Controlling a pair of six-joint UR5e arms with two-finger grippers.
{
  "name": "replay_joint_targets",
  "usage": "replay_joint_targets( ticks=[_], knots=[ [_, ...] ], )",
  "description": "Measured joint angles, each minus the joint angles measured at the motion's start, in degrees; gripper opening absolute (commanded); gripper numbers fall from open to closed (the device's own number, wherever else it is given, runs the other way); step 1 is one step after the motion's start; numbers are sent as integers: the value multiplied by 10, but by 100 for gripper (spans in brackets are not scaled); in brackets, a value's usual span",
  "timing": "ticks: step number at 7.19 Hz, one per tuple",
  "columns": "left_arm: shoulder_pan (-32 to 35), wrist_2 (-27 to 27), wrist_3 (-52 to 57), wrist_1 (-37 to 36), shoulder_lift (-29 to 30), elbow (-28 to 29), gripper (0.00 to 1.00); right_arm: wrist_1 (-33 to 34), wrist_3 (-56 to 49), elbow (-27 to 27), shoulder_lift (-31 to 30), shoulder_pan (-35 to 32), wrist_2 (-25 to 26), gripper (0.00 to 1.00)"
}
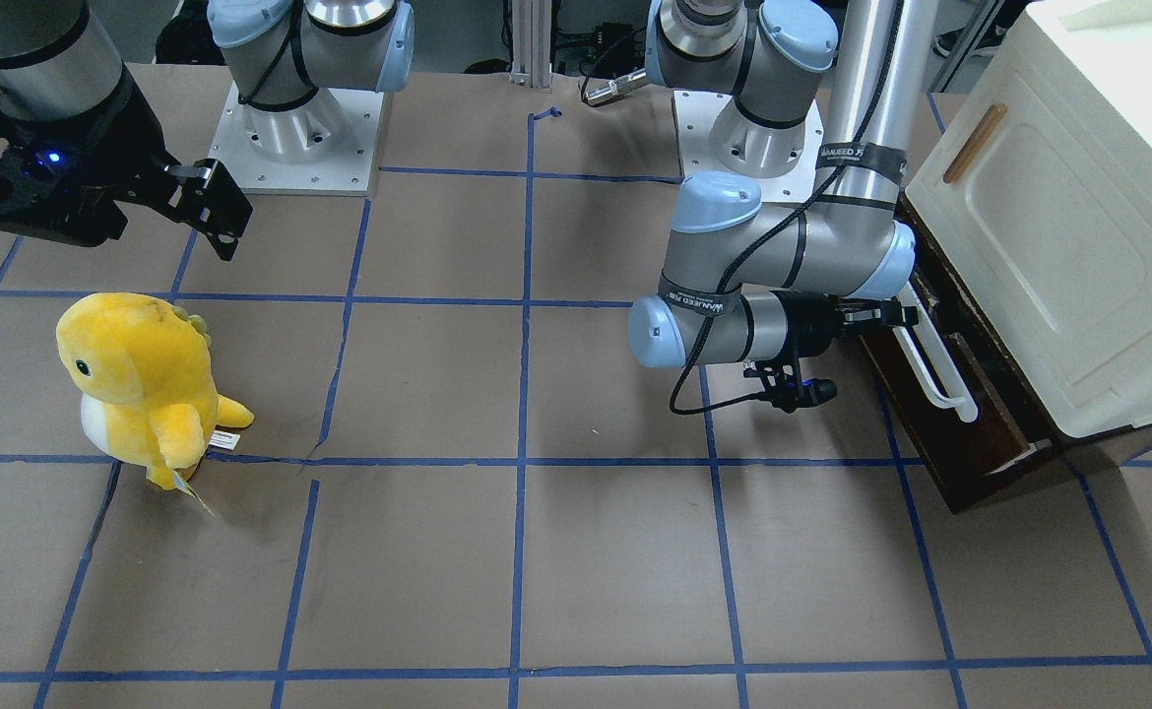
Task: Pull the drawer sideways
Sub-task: 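Close the left gripper on the white drawer handle, then pull the drawer outward away from the cabinet with the left gripper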
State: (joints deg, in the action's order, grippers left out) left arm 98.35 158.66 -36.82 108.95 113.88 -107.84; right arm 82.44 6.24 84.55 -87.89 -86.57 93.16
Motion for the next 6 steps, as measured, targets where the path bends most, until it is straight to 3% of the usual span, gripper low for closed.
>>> replay_joint_targets(
  ticks=[6],
  knots=[
    [31, 4, 3, -1, 0, 1, 32, 0, 0, 0, 0, 0, 0, 100]
  ],
)
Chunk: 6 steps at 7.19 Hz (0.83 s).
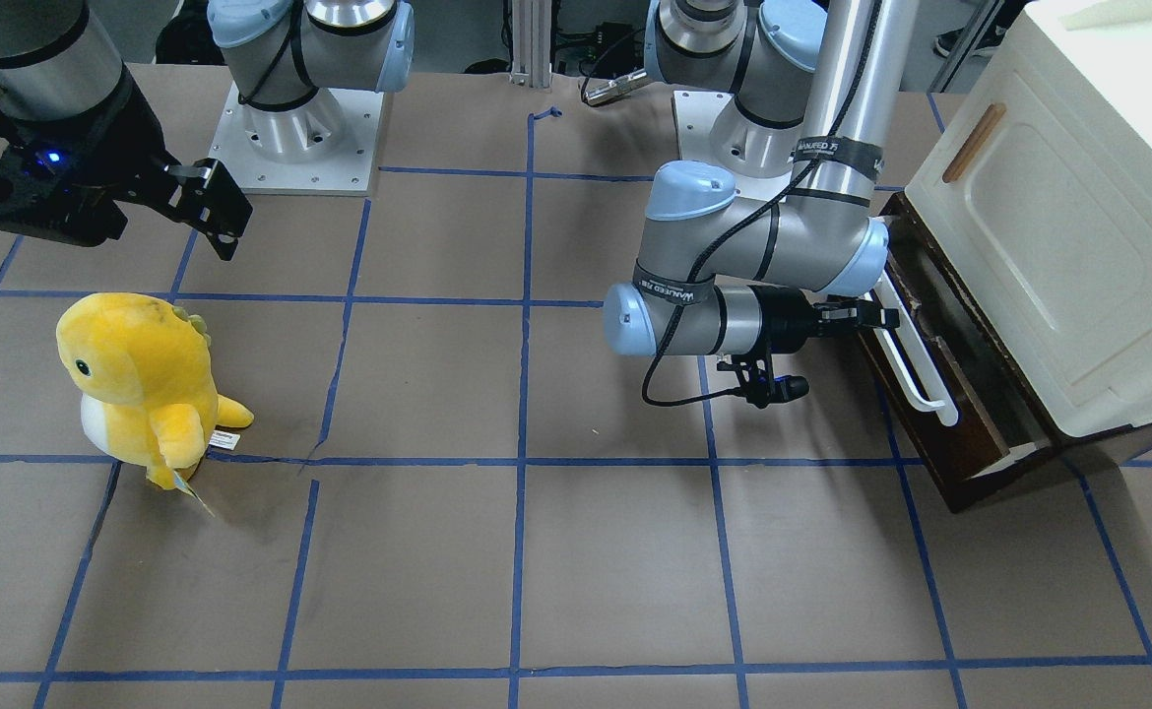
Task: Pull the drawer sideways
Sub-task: 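Pull the drawer outward away from the cabinet with the left gripper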
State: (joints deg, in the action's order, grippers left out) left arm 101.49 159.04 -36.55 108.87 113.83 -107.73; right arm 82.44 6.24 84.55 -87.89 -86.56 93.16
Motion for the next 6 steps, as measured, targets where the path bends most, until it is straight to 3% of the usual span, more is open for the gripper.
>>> replay_joint_targets(
  ticks=[6],
  knots=[
    [32, 0, 10, -1, -1, 2, 31, 0, 0, 0, 0, 0, 0, 100]
  ],
)
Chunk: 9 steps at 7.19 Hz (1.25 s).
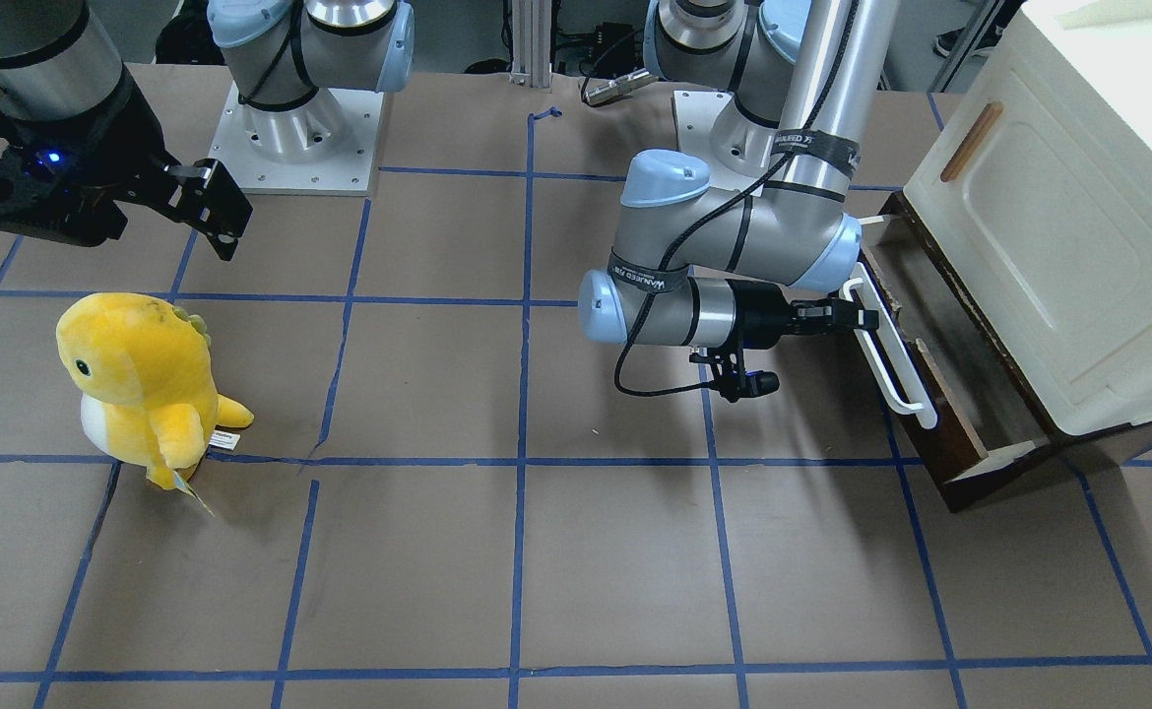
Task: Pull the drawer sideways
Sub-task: 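Pull the drawer outward away from the cabinet with the left gripper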
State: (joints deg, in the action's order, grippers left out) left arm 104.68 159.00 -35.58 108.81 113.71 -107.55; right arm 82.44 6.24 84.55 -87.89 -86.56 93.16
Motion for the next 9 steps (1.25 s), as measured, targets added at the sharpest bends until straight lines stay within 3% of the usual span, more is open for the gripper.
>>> replay_joint_targets(
  ticks=[9],
  knots=[
    [12, 1, 6, 0, 7, 20, 26, 0, 0, 0, 0, 0, 0, 100]
  ],
)
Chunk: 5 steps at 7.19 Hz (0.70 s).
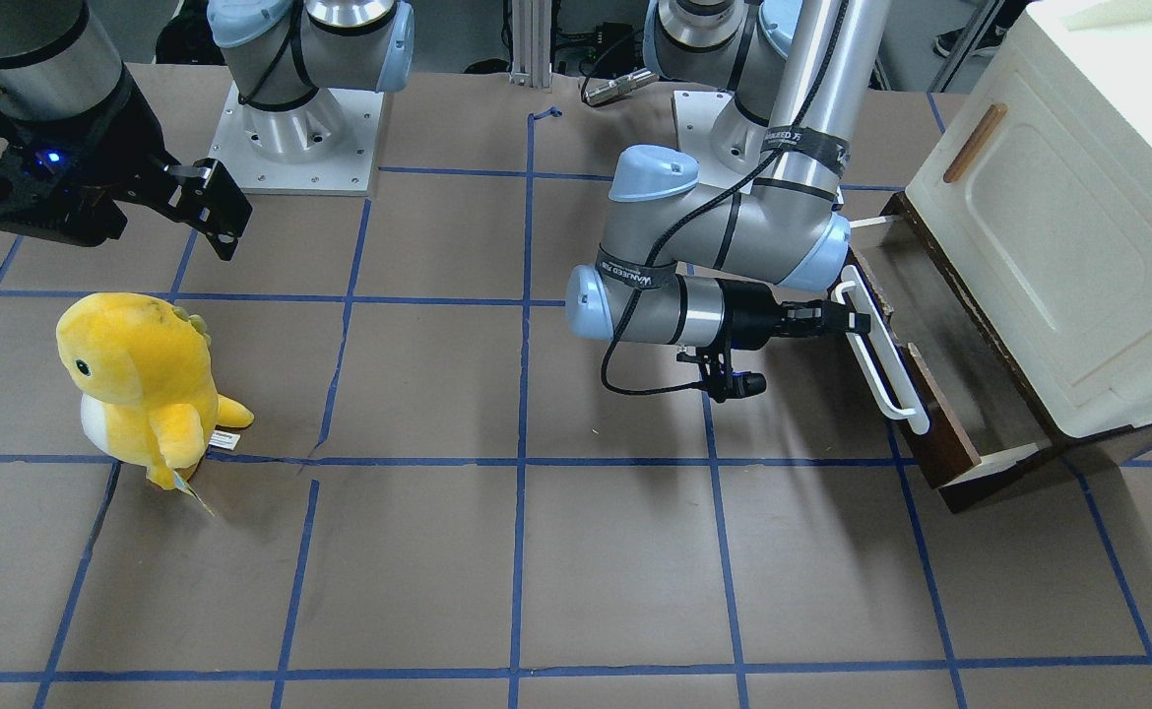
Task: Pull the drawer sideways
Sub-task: 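Pull the drawer outward away from the cabinet with the left gripper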
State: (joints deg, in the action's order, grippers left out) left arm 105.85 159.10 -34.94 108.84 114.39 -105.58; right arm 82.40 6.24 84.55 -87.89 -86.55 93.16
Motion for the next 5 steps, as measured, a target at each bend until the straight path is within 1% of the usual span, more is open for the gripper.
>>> replay_joint_targets(
  ticks=[5],
  knots=[
    [21, -4, -2, -1, 2, 3, 26, 0, 0, 0, 0, 0, 0, 100]
  ],
)
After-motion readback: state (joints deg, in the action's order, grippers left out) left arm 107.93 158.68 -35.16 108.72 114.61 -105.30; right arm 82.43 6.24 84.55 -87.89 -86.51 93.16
